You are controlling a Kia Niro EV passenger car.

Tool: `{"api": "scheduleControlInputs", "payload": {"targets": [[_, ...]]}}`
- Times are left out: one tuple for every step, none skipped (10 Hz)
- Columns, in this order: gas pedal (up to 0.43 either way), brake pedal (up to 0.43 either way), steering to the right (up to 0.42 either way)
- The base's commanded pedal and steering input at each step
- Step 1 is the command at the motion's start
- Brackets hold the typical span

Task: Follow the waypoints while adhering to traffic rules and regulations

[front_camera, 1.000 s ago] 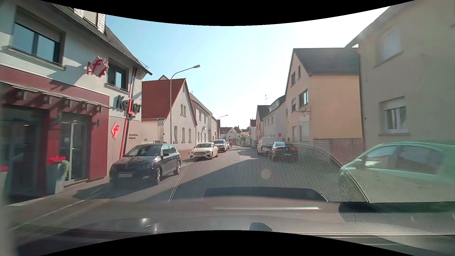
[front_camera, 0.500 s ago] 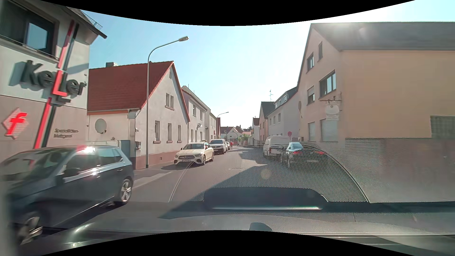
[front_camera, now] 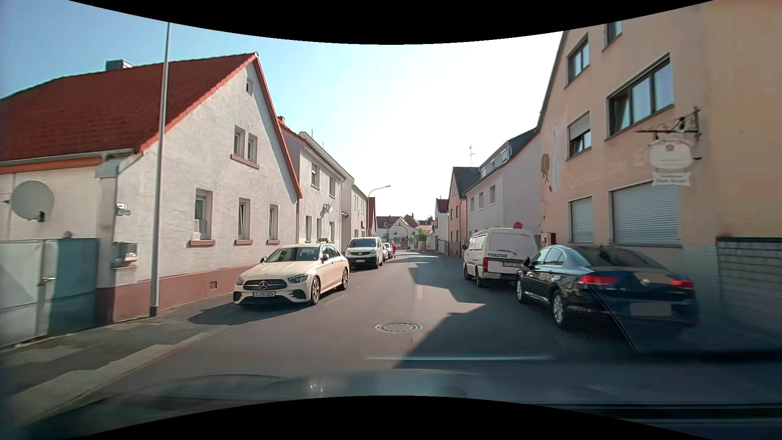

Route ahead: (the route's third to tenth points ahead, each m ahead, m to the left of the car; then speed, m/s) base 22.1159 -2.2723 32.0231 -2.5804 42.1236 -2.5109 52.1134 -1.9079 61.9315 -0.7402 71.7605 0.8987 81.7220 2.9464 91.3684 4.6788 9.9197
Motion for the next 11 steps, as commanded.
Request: {"api": "scheduleControlInputs", "payload": {"targets": [[0.000, 0.000, 0.007], [0.000, 0.000, 0.007], [0.000, 0.000, 0.007], [0.000, 0.000, 0.010], [0.000, 0.000, 0.014], [0.000, 0.000, 0.016], [0.000, 0.000, 0.018], [0.000, 0.000, 0.019], [0.000, 0.000, 0.019], [0.000, 0.000, 0.019], [0.000, 0.000, 0.019]]}}
